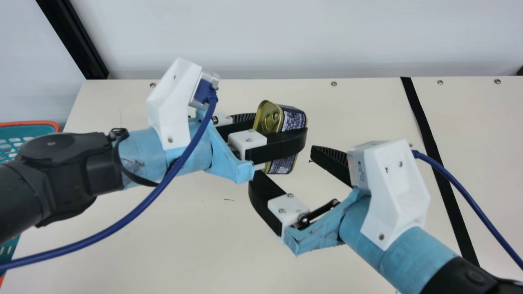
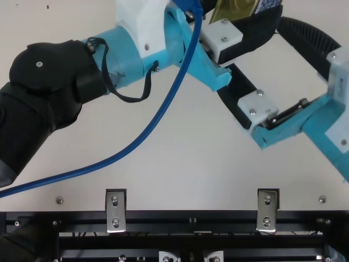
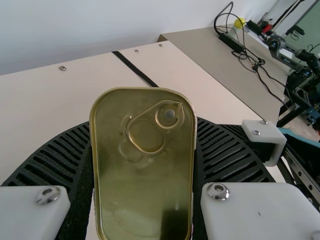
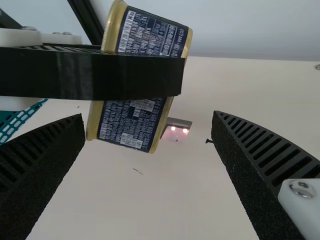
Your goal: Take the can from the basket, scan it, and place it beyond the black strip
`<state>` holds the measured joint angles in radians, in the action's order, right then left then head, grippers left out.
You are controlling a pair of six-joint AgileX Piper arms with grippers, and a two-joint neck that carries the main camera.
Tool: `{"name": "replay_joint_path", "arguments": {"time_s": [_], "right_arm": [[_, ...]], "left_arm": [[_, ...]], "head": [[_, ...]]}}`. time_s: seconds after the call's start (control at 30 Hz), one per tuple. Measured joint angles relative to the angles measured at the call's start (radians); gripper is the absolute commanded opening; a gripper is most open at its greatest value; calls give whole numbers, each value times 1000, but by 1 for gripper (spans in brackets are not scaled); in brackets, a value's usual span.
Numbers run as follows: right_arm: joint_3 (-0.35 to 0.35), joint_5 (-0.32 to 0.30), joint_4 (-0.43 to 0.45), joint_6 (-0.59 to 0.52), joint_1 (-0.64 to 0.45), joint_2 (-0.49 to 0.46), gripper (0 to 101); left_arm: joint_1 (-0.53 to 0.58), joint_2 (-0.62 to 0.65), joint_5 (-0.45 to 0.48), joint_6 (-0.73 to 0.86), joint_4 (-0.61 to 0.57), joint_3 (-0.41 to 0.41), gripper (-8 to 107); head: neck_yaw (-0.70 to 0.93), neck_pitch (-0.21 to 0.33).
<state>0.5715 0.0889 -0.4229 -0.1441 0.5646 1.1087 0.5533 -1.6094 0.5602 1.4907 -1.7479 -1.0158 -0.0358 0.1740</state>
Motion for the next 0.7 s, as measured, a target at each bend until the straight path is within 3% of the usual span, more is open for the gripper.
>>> {"name": "replay_joint_path", "arguments": {"time_s": [0.7], "right_arm": [[56, 117, -221, -184, 43, 137, 101]], "left_arm": [[0, 0, 0, 0, 0, 0, 10]], "head": [[0, -5]]}}
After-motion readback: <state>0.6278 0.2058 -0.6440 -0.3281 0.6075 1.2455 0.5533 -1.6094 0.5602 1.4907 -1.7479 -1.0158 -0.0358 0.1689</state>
